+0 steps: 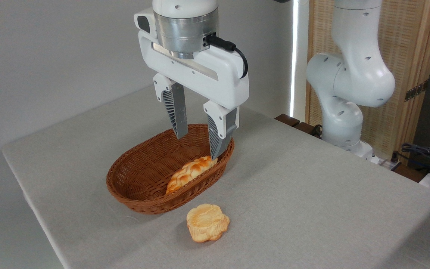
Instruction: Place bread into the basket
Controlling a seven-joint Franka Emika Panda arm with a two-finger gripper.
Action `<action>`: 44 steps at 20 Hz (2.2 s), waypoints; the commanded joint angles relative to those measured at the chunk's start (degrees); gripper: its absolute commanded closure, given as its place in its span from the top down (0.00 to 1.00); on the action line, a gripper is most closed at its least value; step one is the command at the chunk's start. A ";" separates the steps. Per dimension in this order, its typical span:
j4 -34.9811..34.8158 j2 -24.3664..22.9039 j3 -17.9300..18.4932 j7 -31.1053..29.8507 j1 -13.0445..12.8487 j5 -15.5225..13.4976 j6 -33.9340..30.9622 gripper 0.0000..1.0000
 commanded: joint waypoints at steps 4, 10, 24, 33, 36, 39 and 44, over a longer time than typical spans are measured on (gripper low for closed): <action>0.74 1.01 -0.21 6.65 -0.75 -3.06 1.09 1.00; 0.74 1.71 -0.91 6.74 -0.83 -3.14 1.27 1.00; 0.56 5.30 -2.93 7.44 -0.75 0.45 6.19 1.00; -3.83 9.80 -3.02 9.11 -0.92 3.09 14.09 1.00; -5.06 10.50 -2.94 10.07 -0.92 3.89 14.63 1.00; -6.47 10.94 -2.76 11.75 -0.83 5.19 14.54 1.00; -7.00 14.28 -2.94 12.80 -1.45 7.93 15.16 1.00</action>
